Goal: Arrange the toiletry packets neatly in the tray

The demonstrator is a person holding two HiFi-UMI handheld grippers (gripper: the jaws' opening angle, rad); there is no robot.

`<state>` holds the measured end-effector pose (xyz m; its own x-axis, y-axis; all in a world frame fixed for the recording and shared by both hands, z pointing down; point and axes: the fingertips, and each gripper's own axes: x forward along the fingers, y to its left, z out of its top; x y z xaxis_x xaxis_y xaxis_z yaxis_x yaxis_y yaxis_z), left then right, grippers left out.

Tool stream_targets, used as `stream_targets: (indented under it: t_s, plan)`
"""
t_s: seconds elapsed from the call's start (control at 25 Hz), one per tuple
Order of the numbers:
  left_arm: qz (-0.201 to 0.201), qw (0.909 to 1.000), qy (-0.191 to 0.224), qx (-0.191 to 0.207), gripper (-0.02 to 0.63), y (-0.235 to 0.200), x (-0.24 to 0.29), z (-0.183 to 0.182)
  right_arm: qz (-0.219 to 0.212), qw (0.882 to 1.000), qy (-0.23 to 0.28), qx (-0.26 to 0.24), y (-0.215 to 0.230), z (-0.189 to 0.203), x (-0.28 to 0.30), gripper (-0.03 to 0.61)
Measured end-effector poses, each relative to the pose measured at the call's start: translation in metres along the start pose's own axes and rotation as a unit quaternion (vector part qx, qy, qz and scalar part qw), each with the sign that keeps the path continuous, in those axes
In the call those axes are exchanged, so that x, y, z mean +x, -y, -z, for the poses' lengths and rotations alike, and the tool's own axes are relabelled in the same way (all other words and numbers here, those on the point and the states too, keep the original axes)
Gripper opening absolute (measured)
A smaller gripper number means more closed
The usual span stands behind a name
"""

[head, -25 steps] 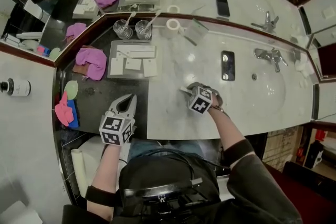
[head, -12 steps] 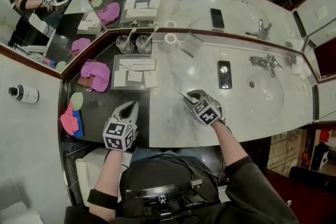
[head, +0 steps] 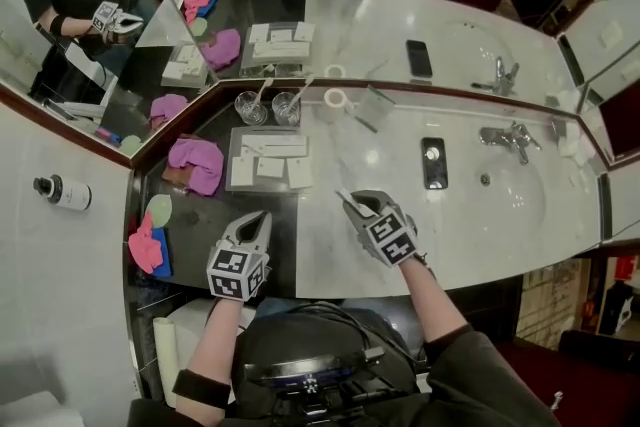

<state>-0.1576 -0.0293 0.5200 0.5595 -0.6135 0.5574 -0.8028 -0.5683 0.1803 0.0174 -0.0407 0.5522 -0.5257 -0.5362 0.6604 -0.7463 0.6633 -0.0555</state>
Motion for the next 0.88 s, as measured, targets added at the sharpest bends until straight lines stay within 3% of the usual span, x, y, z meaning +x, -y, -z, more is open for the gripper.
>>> stream_targets:
  t_s: [0.28,0.52,0.88]
  plan:
    - [0.004,1.0000,-0.007,0.005,0.002,-0.024,-0.001,0.002,0.004,0.997,-0.017,-0.077,-0.017,-0.026,0.040,0.081]
    - [0.004,0.9999,-0.006,0.007,0.002,-0.057,0.014,-0.004,0.013,0.987,-0.034,-0.159,-0.014,-0.056,0.090,0.081]
    - [-0.010,0.9998,0.008,-0.013,0.002,-0.106,0.043,-0.013,0.004,0.982,-0.043,-0.183,0.004,-0.093,0.168,0.081]
